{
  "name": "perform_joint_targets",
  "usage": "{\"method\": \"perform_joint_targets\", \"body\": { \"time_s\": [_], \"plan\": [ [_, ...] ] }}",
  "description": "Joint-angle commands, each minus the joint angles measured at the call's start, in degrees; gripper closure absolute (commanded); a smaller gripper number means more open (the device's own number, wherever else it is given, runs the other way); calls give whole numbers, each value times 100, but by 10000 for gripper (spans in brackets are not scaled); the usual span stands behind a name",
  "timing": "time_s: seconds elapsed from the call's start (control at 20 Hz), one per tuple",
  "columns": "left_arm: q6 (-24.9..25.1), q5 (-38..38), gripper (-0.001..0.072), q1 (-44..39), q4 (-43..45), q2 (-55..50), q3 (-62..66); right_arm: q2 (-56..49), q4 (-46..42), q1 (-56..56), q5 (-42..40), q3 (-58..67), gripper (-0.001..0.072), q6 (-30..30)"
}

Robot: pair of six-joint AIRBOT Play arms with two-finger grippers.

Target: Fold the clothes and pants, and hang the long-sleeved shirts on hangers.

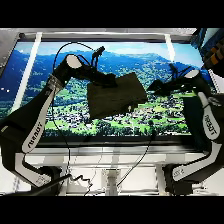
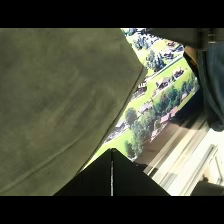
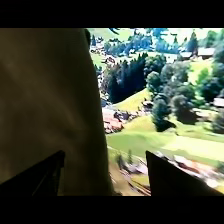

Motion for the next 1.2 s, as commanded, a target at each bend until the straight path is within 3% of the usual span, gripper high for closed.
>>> {"method": "perform_joint_targets", "body": {
  "time_s": [0.0,0.1,0.45,0.5,0.55,0.6,0.7,0.85,1.05,1.15],
  "plan": [
    [24,-140,691,46,9,-2,4,-470,988,356,-396,-216,103,282],
    [26,-256,691,48,11,-2,4,-772,1567,553,-378,-201,81,282],
    [372,-404,692,356,149,-2,4,-1097,1770,1792,-616,-201,119,289],
    [372,-494,692,507,146,4,4,-1095,1912,2020,-855,-201,300,286],
    [372,-581,693,669,149,26,4,-1088,2085,2201,-1130,-201,552,284],
    [369,-638,693,844,208,70,4,-1080,2339,2347,-1419,-199,680,275],
    [310,-660,694,1224,798,295,4,-1080,2697,2450,-1652,-61,684,267],
    [144,-660,694,1700,2229,870,4,-920,3091,2225,-1276,450,685,-269],
    [149,-660,693,1980,4907,1939,4,-92,3213,1388,-732,1078,684,-317],
    [151,-660,692,1980,5794,2479,4,520,3202,776,-658,1182,684,-271]
  ]
}}
